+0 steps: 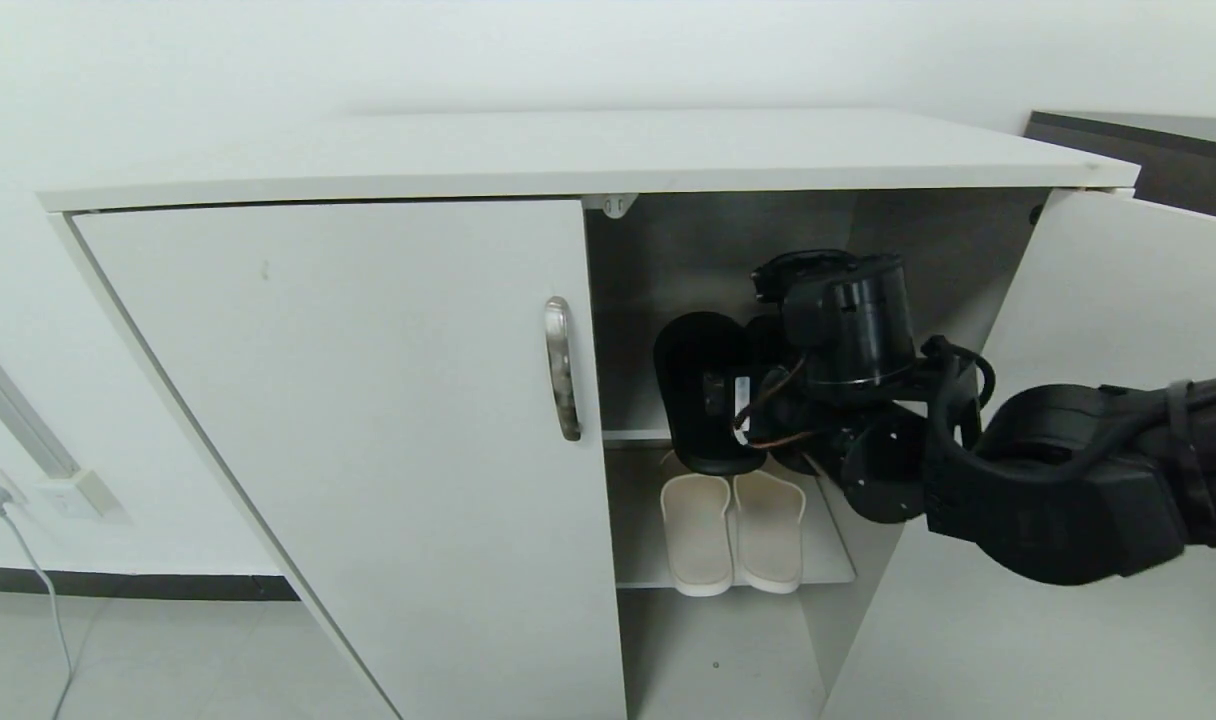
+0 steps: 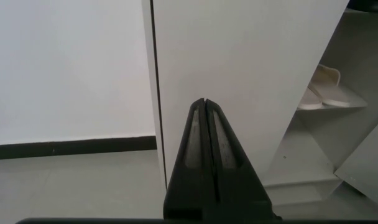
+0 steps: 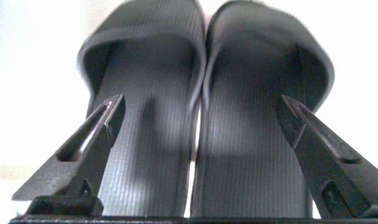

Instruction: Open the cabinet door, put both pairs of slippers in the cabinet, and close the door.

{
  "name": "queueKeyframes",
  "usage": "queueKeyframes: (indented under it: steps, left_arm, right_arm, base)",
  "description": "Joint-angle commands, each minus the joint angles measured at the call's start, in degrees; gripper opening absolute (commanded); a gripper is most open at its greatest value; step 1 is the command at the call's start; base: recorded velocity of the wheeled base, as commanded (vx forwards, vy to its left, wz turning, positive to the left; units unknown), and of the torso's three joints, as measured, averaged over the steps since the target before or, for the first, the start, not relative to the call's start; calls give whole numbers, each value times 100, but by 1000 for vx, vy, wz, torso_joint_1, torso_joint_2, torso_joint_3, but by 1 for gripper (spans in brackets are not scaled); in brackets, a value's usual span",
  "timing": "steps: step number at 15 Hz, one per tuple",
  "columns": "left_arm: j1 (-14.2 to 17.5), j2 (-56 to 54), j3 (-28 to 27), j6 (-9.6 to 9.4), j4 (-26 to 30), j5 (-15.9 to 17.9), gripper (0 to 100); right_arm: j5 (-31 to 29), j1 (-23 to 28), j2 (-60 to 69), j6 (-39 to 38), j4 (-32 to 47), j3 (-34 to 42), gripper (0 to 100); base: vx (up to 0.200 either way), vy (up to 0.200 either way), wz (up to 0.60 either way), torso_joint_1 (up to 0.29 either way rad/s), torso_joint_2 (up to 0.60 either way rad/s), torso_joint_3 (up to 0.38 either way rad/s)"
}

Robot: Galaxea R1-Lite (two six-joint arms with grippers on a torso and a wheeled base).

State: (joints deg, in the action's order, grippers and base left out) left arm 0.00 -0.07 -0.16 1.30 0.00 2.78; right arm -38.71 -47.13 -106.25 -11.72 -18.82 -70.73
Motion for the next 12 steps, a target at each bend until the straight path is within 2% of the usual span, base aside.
queueKeyframes:
  steps: [1,3,7,8,12]
  left_arm:
    - [0,7,-2,1,0,3,0]
    - [0,7,-2,1,0,3,0]
    - [0,7,-2,1,0,-5,0]
    - [0,7,-2,1,0,3,0]
    - [0,7,-2,1,0,3,0]
  right_arm:
    - [416,-235,632,11,-491,1017,100]
    - [619,-271,702,99,-1045,1351,100]
    - [619,-481,659,117,-1071,1395,100]
    - [619,-561,650,117,-1071,1386,0]
    - [610,-640,623,117,-1071,1430,0]
  base:
    - [0,0,0,0,0,0]
    - [0,0,0,0,0,0]
    - [0,0,0,0,0,0]
    - [0,0,0,0,0,0]
    - [0,0,0,0,0,0]
